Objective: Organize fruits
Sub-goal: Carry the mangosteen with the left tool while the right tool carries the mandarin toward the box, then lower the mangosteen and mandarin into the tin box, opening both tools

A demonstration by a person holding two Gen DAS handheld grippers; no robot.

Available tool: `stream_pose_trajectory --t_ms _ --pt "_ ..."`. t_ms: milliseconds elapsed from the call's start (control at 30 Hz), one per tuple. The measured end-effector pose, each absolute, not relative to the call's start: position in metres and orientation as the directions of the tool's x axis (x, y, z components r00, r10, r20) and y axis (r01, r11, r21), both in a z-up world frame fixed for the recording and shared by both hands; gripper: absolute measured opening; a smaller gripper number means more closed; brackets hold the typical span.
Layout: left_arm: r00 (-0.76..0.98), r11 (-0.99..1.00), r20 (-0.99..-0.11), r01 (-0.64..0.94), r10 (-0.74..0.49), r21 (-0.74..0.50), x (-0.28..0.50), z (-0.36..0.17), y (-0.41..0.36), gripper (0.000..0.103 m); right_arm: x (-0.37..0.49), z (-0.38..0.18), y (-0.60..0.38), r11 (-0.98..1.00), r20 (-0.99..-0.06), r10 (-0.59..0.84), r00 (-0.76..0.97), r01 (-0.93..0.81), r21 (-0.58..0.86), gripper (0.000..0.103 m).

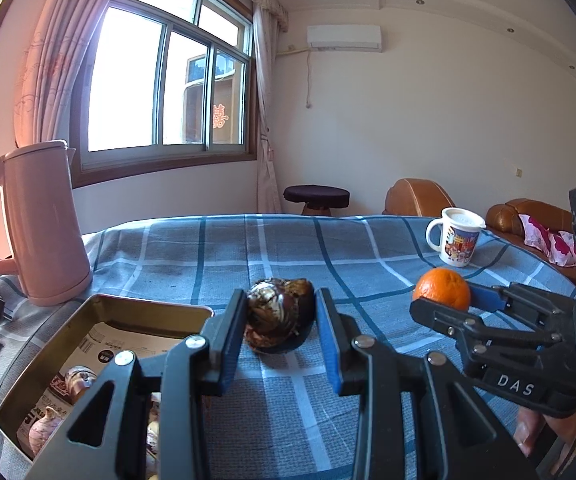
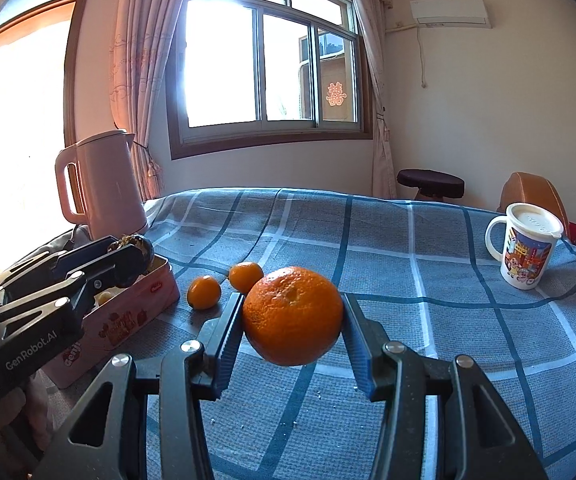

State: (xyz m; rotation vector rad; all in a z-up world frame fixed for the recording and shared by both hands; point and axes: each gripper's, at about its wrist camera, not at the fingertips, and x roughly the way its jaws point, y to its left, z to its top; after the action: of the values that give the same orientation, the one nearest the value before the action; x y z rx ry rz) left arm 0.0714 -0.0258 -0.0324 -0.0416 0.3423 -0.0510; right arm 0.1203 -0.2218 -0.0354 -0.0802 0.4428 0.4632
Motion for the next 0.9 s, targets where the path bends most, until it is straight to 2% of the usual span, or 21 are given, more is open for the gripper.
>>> stream_pose_trajectory --t_ms 900 --pt "0.937 0.996 -0.347 -0.074 0.050 -0.057 0.045 -0.023 0.044 0.036 0.117 -0.034 -0.138 0.799 -0.479 0.532 0.698 -0.601 0.012 0.050"
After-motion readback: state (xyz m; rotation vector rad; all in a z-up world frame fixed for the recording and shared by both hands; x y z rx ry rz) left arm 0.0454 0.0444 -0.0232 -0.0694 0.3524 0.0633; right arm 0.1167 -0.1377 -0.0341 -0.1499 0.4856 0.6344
